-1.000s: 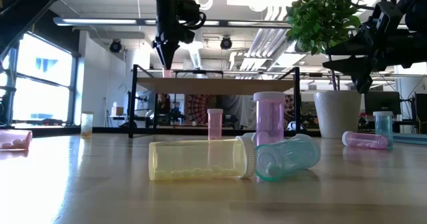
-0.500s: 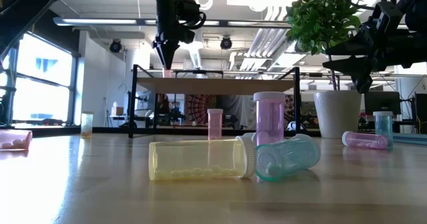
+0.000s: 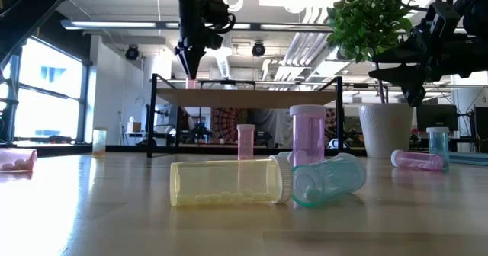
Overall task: Pick and place medicine bottles onto shelf by color
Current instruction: Put the middle left pink pill bottle on the shelf, then put the top right blue pill bottle on the shelf
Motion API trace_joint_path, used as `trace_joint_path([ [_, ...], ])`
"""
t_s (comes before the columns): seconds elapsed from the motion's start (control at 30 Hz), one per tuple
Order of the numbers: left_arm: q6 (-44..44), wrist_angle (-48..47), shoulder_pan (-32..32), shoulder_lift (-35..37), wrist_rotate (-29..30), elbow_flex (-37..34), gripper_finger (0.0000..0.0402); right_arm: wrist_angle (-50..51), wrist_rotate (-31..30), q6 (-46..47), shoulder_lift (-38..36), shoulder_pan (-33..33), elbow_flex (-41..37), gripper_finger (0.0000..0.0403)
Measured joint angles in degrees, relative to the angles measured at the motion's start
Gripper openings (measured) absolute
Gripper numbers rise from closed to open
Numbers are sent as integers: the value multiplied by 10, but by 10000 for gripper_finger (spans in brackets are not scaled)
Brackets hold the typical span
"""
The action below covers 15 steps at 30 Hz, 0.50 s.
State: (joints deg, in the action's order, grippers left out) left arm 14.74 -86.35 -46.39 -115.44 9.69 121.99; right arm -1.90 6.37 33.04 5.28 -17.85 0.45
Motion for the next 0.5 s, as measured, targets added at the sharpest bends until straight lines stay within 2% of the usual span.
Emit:
trace_joint_path([
  [0.33, 4, 0, 1, 3, 1, 0, 154, 0, 0, 0, 0, 0, 0, 142],
  [0.5, -2, -4, 7, 3, 2, 30, 154, 0, 0, 0, 0, 0, 0, 142],
])
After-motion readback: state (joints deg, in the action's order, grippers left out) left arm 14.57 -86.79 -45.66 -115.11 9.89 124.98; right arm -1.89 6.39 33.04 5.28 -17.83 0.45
